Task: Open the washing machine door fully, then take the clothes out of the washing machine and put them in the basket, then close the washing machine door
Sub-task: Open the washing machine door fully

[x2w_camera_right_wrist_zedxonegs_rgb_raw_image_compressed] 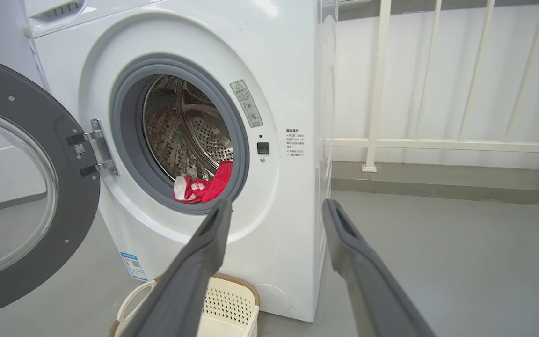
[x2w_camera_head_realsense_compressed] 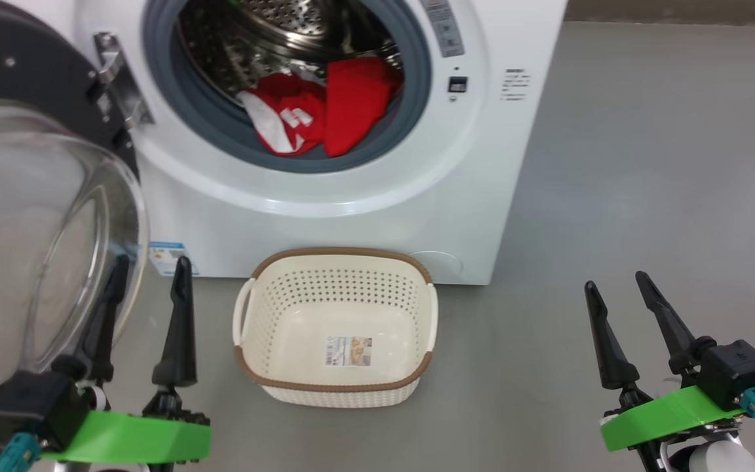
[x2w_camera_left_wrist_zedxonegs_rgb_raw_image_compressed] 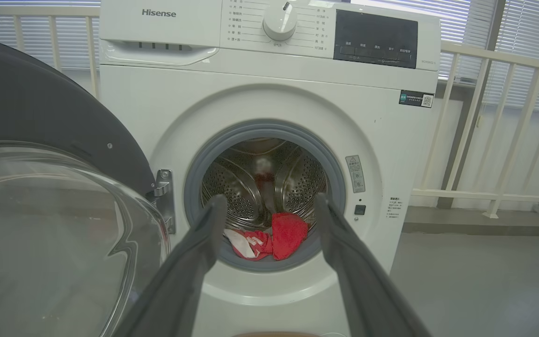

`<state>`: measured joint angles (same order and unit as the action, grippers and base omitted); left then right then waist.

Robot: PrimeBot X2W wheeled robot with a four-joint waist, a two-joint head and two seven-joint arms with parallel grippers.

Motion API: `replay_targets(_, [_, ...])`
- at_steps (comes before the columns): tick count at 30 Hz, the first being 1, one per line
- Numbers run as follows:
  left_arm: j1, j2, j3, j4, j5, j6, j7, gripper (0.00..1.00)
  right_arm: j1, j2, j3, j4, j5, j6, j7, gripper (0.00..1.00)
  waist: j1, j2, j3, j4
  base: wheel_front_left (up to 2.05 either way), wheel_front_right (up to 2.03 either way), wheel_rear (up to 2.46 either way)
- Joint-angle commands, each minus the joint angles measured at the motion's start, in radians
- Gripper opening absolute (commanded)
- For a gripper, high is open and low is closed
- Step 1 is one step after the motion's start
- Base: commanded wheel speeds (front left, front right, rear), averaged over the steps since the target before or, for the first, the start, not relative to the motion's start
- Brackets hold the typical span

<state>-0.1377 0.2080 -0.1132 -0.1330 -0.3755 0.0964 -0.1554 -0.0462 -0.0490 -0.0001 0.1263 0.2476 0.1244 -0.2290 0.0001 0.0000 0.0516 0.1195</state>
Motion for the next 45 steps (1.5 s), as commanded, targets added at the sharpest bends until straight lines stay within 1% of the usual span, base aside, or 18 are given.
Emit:
replay_targets(1, [-0.006, 0.025, 0.03, -0.019, 0.012, -0.003, -0.007, 1.0, -0.035, -0.001, 0.013, -0.022, -0.01, 0.006, -0.013, 1.0, 0.0, 0.0, -0.013, -0.045, 0.0, 0.0, 0.0])
replay_targets(5, [0.023, 0.003, 0.034, -0.013, -0.002, 0.015, -0.021, 1.0, -0.034, -0.001, 0.005, -0.025, -0.023, 0.006, -0.017, 1.0, 0.0, 0.0, -0.016, -0.087, 0.0, 0.0, 0.0])
replay_targets(8, [0.048, -0.003, 0.035, -0.007, 0.002, 0.031, -0.019, 1.0, -0.03, -0.001, -0.003, -0.022, -0.026, 0.006, -0.019, 1.0, 0.0, 0.0, -0.017, -0.116, 0.0, 0.0, 0.0])
replay_targets(11, [0.072, 0.003, 0.03, -0.006, 0.013, 0.045, -0.001, 1.0, -0.024, -0.001, -0.008, -0.022, -0.03, 0.006, -0.02, 1.0, 0.0, 0.0, -0.02, -0.142, 0.0, 0.0, 0.0])
replay_targets(14, [0.097, 0.019, 0.027, -0.008, 0.02, 0.044, 0.011, 1.0, -0.019, -0.001, -0.007, -0.025, -0.032, 0.006, -0.02, 1.0, 0.0, 0.0, -0.019, -0.164, 0.0, 0.0, 0.0])
replay_targets(18, [0.122, 0.019, 0.043, -0.01, 0.001, 0.049, 0.01, 1.0, -0.015, -0.001, -0.002, -0.033, -0.03, 0.006, -0.022, 1.0, 0.0, 0.0, -0.016, -0.187, 0.0, 0.0, 0.0])
replay_targets(25, [0.157, 0.016, 0.069, 0.009, -0.011, 0.059, -0.034, 1.0, 0.0, -0.001, 0.006, -0.031, -0.018, 0.006, -0.027, 1.0, 0.0, 0.0, -0.026, -0.198, 0.0, 0.0, 0.0])
replay_targets(30, [0.185, 0.022, 0.06, 0.038, -0.009, 0.047, -0.048, 1.0, 0.017, -0.001, 0.023, -0.031, -0.026, 0.006, -0.029, 1.0, 0.0, 0.0, -0.042, -0.198, 0.0, 0.0, 0.0])
replay_targets(35, [0.201, 0.032, 0.051, 0.053, 0.008, 0.045, -0.059, 1.0, 0.036, -0.001, 0.021, -0.04, -0.031, 0.006, -0.031, 1.0, 0.0, 0.0, -0.055, -0.2, 0.0, 0.0, 0.0])
replay_targets(45, [0.208, 0.033, 0.04, 0.077, 0.009, 0.042, -0.069, 1.0, 0.051, -0.001, 0.013, -0.047, -0.039, 0.006, -0.032, 1.0, 0.0, 0.0, -0.072, -0.201, 0.0, 0.0, 0.0])
